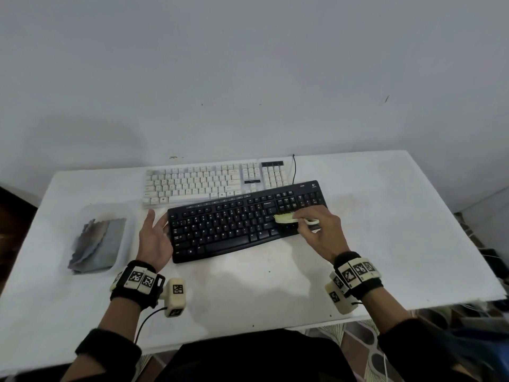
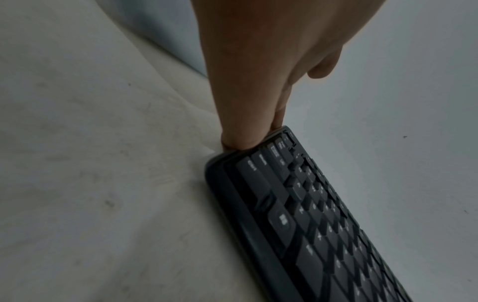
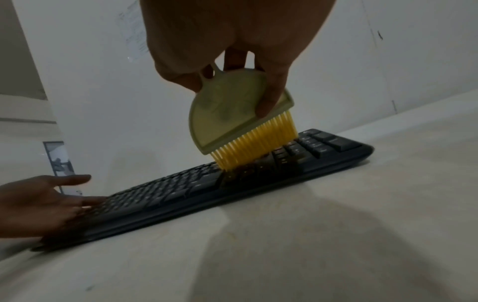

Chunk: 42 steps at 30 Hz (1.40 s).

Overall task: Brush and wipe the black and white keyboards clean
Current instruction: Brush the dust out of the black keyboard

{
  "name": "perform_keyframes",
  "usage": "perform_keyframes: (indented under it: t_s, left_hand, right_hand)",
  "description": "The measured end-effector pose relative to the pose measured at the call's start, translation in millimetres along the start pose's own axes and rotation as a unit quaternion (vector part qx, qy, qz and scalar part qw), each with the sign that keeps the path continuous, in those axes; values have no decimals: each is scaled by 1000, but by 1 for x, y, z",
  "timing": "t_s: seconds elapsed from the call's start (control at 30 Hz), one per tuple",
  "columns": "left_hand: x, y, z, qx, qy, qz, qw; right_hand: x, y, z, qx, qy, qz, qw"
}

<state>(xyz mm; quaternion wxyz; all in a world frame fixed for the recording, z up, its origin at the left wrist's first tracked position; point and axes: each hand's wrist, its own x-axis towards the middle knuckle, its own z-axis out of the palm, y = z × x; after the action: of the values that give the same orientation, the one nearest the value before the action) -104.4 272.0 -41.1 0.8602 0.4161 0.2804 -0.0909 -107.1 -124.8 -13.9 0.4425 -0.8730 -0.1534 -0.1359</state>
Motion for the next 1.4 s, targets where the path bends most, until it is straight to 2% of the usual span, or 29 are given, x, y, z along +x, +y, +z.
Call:
perform_keyframes:
  t_s: [0.1,0.23,0.4,0.47,0.63,0.73,0.83,0.9,1.03,1.13,1.23,1.33,1.4]
  left_hand:
    - [-1,1,2,1,1,2,1000]
    - [2,0,-1,-2,3,5,1000]
    - [3,0,-2,4,2,2,1000]
    - [1,0,-1,6,1,3,1000]
    - [2,0,-4,4,1,4,1000]
    - [2,0,-2,9,2,2,1000]
    - [3,0,-2,10,6,0,1000]
    - [4,-1,-3,12,8,-2,1000]
    - [4,-1,-4,12,12,1,1000]
    - [5,-2,-6,6,11,1,1000]
    - [9,-2,-7,1,12,2,1000]
    - [10,-3,-8,4,15,2,1000]
    - [9,-2,-6,5,15,2,1000]
  right_hand:
    - [-1,10,-6,-45,21,-19,999]
    - [2,12,-11,-20,85,41,995]
    - [7,-4,8,-7,43,-7,999]
    - [6,3,7,-15,41,11,999]
    - [-3,14,-10,5,94,70,993]
    - [-3,3,-7,13,101,27,994]
    - [-2,0,2,-2,66,-1,998]
    - [-3,8,-2,-6,70,33,997]
    - [-2,27,-27,0,153,135,979]
    - [6,25,-37,26,181,153,971]
    - [20,15,-34,45,160,138,976]
    - [31,17,-28,8,89,112,990]
    - [34,25,-35,-22,75,114,990]
